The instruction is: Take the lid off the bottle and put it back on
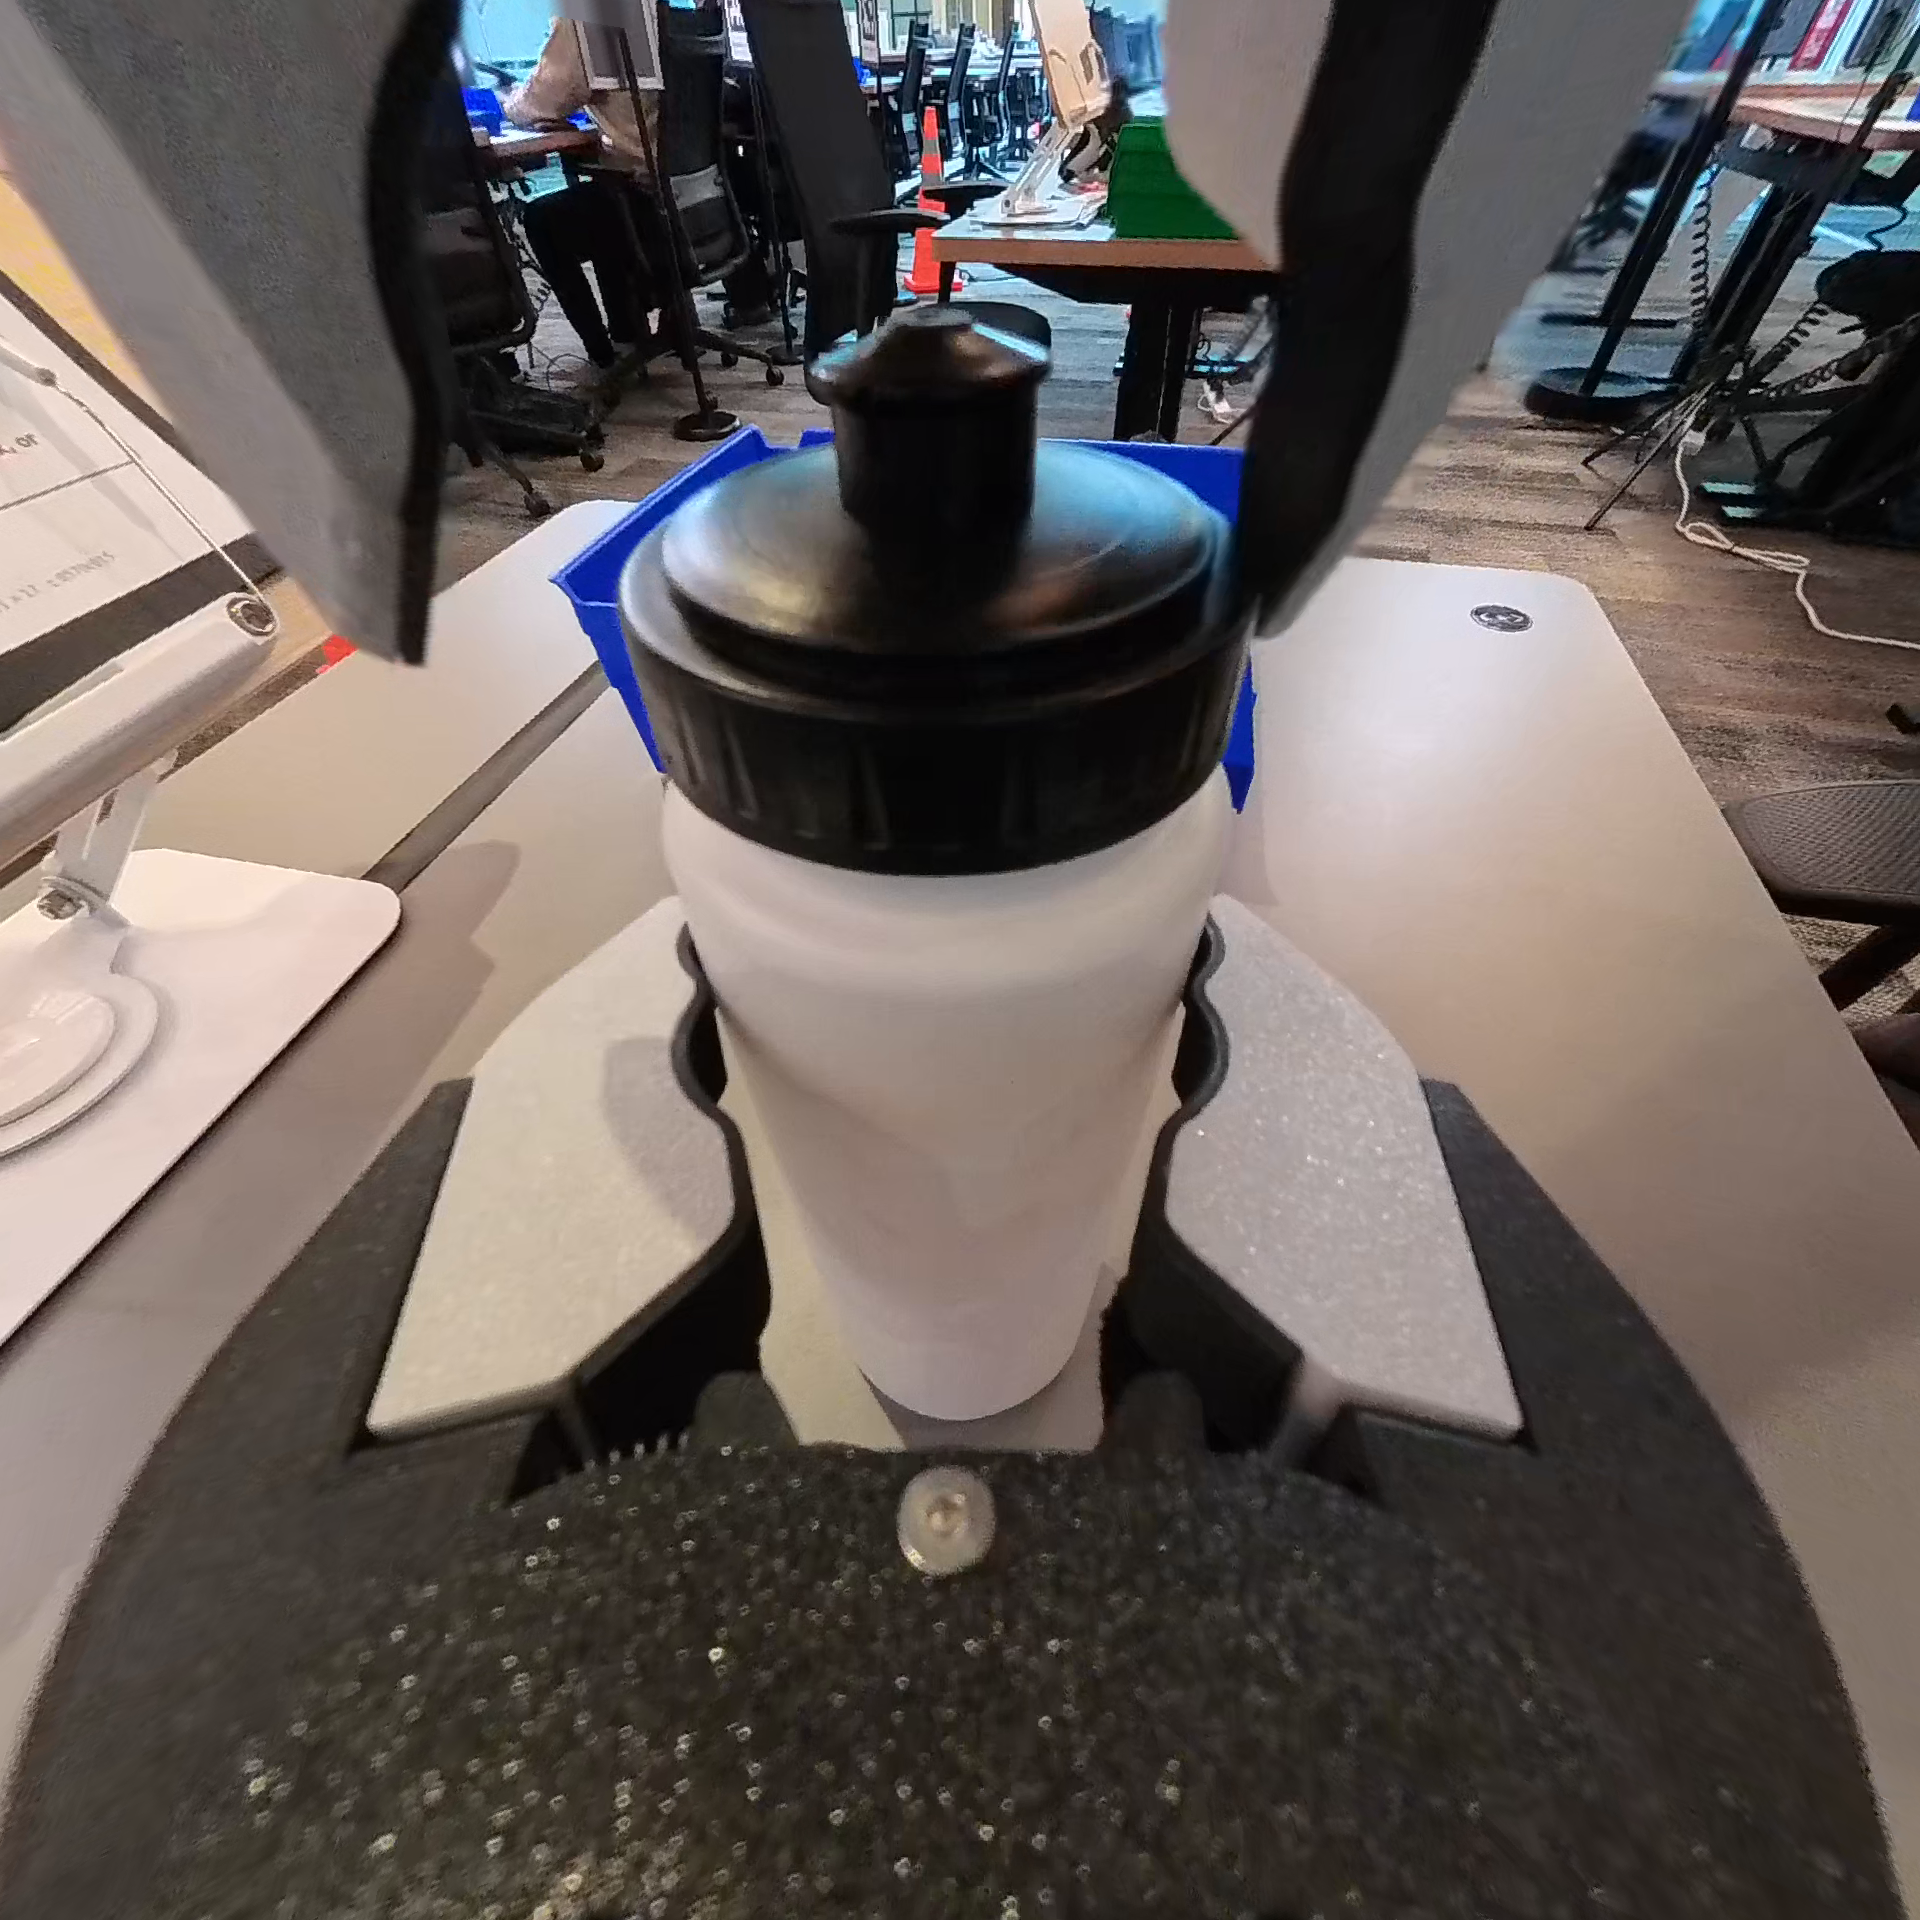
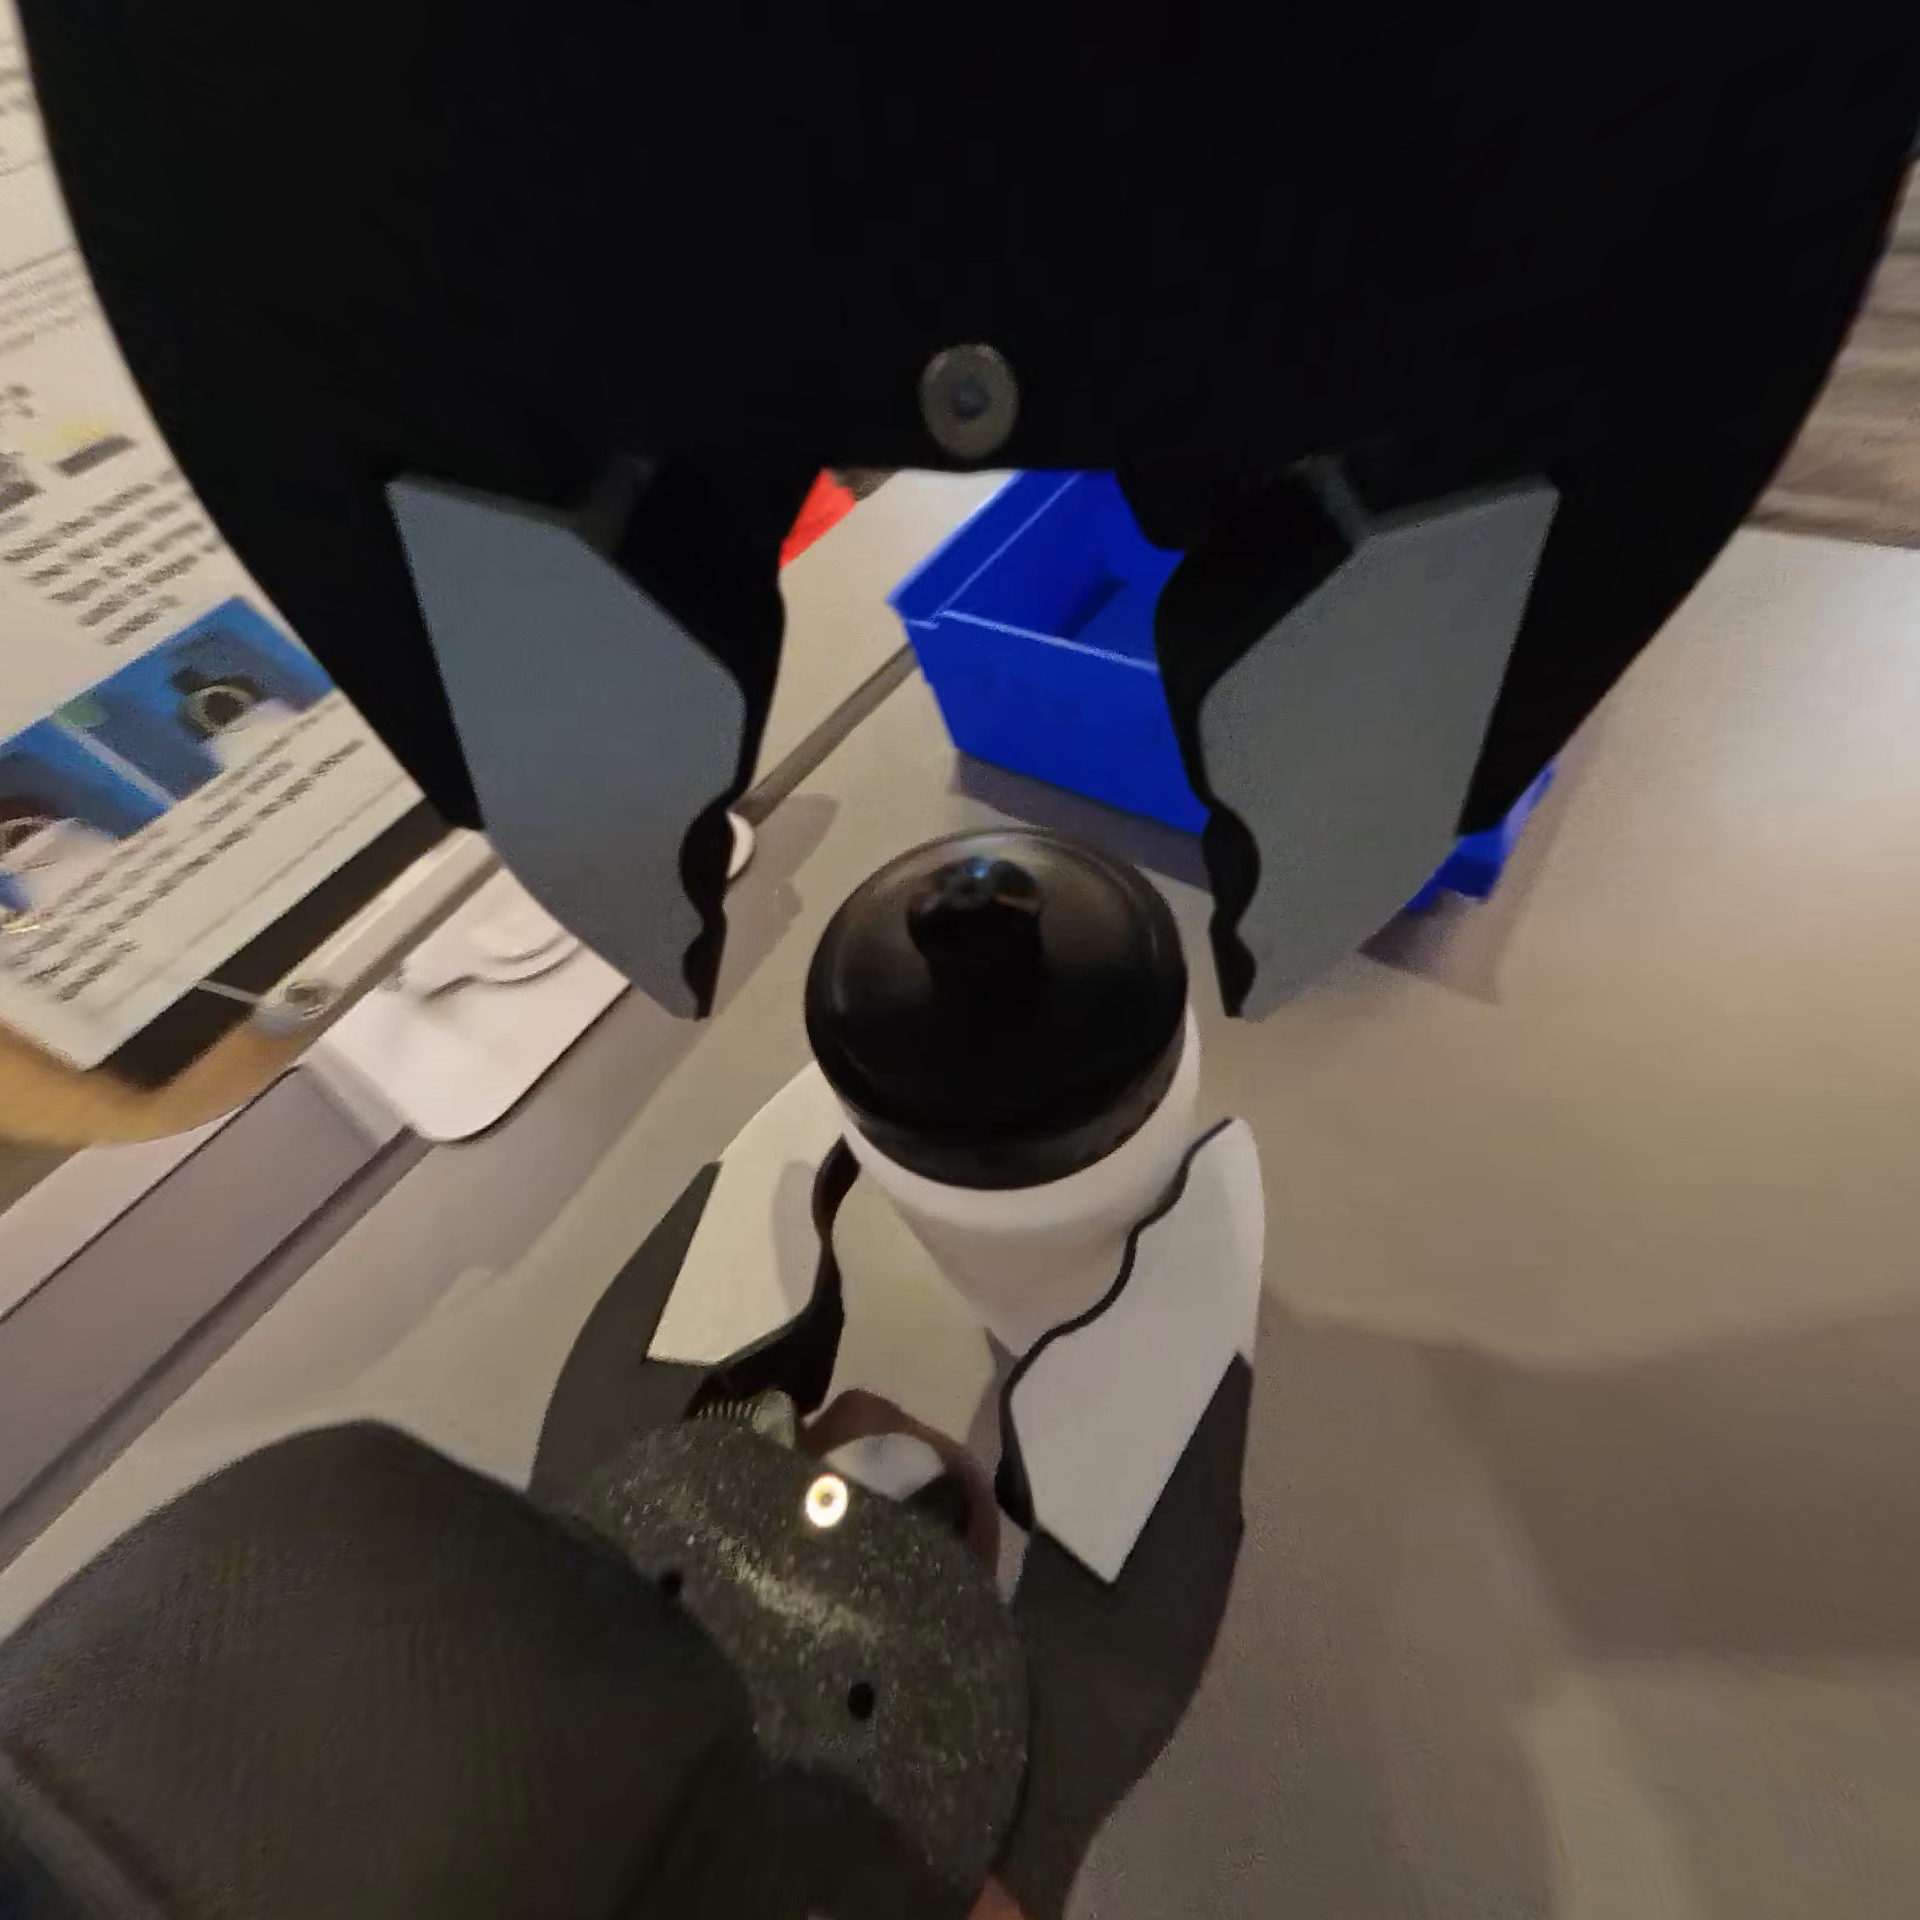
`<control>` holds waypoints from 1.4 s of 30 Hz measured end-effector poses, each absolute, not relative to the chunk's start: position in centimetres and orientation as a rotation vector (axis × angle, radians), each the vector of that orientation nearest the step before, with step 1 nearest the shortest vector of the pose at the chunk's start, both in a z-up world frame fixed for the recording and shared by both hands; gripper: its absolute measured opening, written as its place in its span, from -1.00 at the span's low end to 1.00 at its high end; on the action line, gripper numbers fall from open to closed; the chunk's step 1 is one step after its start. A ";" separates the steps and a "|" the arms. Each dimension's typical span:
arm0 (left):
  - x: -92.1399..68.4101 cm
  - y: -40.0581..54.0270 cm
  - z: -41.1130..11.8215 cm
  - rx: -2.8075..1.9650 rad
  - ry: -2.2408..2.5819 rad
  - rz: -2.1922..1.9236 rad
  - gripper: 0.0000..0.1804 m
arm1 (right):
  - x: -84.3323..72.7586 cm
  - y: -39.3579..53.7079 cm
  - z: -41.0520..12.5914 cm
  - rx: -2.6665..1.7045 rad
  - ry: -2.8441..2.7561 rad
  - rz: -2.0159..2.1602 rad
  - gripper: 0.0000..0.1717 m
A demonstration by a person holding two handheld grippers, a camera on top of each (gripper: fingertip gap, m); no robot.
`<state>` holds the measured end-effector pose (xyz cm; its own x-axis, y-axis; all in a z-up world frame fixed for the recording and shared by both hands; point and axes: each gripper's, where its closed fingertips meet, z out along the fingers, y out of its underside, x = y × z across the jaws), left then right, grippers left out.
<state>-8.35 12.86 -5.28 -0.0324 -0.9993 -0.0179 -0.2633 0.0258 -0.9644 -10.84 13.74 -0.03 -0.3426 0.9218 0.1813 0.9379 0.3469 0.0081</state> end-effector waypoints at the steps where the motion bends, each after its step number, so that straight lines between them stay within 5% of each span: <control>1: -8.4 12.8 -5.3 -1.370 1.439 -1.077 -0.06 | -10.5 13.8 0.0 -1.673 -2.484 -0.175 0.02; 10: -8.4 12.7 -5.3 -1.360 1.448 -1.089 -0.06 | -9.1 13.6 -1.0 -1.860 -2.540 -0.050 -0.13; 26: -8.2 12.6 -5.3 -1.371 1.451 -1.074 -0.06 | -8.9 12.1 -0.8 -2.768 -1.673 -0.113 -0.12; 36: -8.2 12.5 -5.3 -1.368 1.447 -1.084 -0.06 | -6.4 12.8 -0.3 -2.229 -2.193 -0.284 0.03; 42: -8.2 12.5 -5.3 -1.365 1.448 -1.088 -0.06 | -9.5 12.5 2.0 -2.351 -2.044 0.269 0.06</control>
<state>-8.17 12.50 -5.30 -0.0470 -0.9988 -0.0155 -0.2630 0.0274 -0.9644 -9.47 12.54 1.95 0.1305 0.9842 -0.1200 0.9817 -0.1452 -0.1233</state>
